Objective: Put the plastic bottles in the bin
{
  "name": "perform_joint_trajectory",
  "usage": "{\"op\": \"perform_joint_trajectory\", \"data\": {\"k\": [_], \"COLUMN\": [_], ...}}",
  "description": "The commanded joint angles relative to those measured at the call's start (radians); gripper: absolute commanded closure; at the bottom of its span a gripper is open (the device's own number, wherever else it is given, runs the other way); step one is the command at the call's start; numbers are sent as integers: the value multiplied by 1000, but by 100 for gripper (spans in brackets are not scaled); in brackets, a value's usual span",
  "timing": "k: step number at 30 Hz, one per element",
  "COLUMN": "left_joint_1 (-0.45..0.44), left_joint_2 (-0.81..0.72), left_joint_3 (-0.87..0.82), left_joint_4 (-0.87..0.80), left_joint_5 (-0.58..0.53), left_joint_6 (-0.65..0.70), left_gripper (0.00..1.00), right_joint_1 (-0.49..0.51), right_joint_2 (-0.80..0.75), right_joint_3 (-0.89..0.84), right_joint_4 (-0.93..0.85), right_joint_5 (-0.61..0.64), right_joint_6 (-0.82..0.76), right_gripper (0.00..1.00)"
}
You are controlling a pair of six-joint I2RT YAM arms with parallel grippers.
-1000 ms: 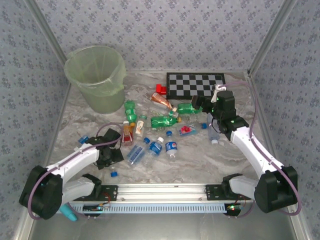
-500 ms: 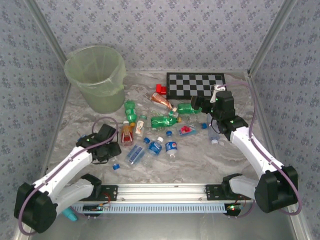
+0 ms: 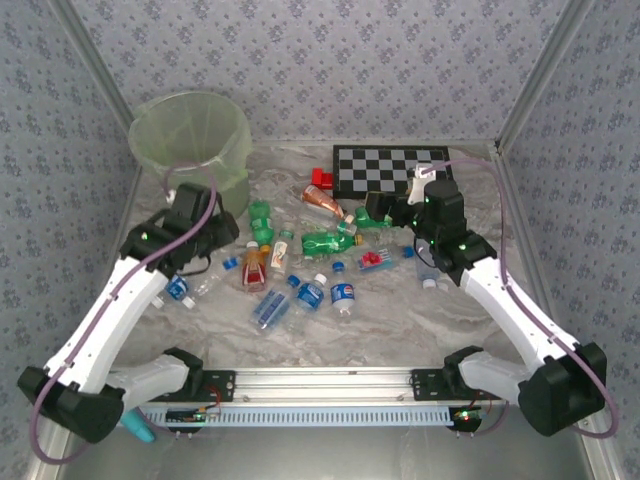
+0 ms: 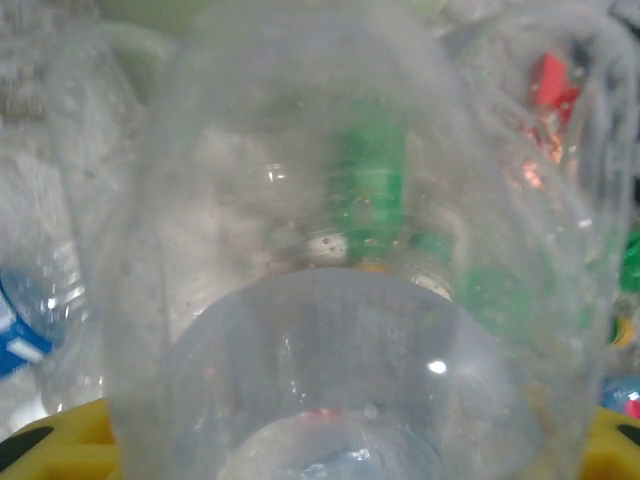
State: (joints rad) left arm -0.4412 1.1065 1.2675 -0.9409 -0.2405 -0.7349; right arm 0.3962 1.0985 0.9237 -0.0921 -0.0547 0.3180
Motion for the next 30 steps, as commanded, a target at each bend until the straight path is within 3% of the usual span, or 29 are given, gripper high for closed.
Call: {"op": "perform_joint_trajectory", "data": {"k": [1, 10, 19, 30], "left_joint_1": [50, 165, 274, 353], "left_joint_2": [65, 242, 435, 596], "left_joint_3": [157, 501, 786, 927], "left_joint_4": [-23, 87, 84, 72], "left_joint_5": [-1, 49, 49, 70], "left_joint_6": [92, 147, 181, 154], "left_gripper": [46, 48, 50, 50], "right_joint_1": [27, 66, 100, 107], "right_joint_2": [-55, -147, -218, -269], "right_joint_3": [51, 60, 50, 34], "right_joint_4": [-53, -135, -195, -227], "right_joint_5": [-13, 26, 52, 111], "right_joint_6": [-47, -107, -108, -127], "right_gripper": [1, 1, 0, 0]}}
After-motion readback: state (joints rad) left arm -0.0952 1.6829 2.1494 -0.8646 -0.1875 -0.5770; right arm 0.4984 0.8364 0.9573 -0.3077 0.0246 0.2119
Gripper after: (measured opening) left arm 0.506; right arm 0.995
